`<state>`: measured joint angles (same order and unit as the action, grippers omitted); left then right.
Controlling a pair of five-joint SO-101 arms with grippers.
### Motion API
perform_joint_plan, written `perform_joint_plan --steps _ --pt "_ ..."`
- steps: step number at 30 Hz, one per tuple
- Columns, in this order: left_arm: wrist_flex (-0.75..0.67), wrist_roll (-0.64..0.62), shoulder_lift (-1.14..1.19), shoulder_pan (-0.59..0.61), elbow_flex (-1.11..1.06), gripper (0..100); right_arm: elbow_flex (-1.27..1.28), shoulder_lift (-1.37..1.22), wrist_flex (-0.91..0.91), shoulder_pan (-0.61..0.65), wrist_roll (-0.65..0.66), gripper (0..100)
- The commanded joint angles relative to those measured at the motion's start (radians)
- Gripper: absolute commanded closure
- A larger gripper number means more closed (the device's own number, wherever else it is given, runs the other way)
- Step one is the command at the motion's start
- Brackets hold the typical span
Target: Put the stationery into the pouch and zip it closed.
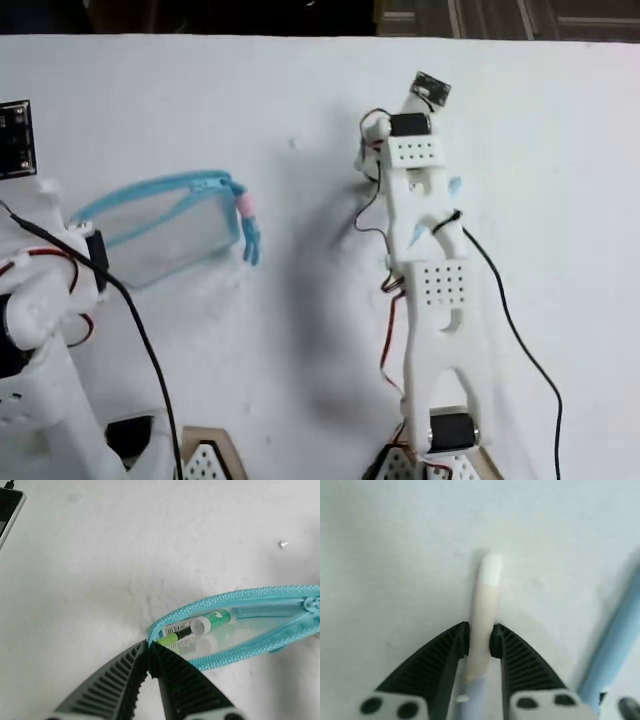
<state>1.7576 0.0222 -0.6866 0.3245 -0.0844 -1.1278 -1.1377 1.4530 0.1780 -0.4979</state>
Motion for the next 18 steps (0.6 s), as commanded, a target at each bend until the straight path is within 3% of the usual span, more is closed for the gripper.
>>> perform_joint_plan --steps 1,9,11,14,18 --pt "0.006 0.002 0.062 0.001 -0.064 98 -0.015 0.025 0.013 0.010 0.037 96.9" --pt "0.008 0.002 0.062 0.001 -0.061 98 -0.276 0.156 0.320 0.025 0.041 98.2" --pt "0.008 0.002 0.062 0.001 -0.060 98 -0.281 0.223 0.321 0.027 0.041 98.2" --pt "0.009 0.002 0.062 0.001 -0.060 98 -0.147 0.384 0.321 0.039 0.043 98.2" --pt "0.012 0.002 0.062 0.001 -0.060 98 0.213 0.676 0.321 0.128 0.041 98.2"
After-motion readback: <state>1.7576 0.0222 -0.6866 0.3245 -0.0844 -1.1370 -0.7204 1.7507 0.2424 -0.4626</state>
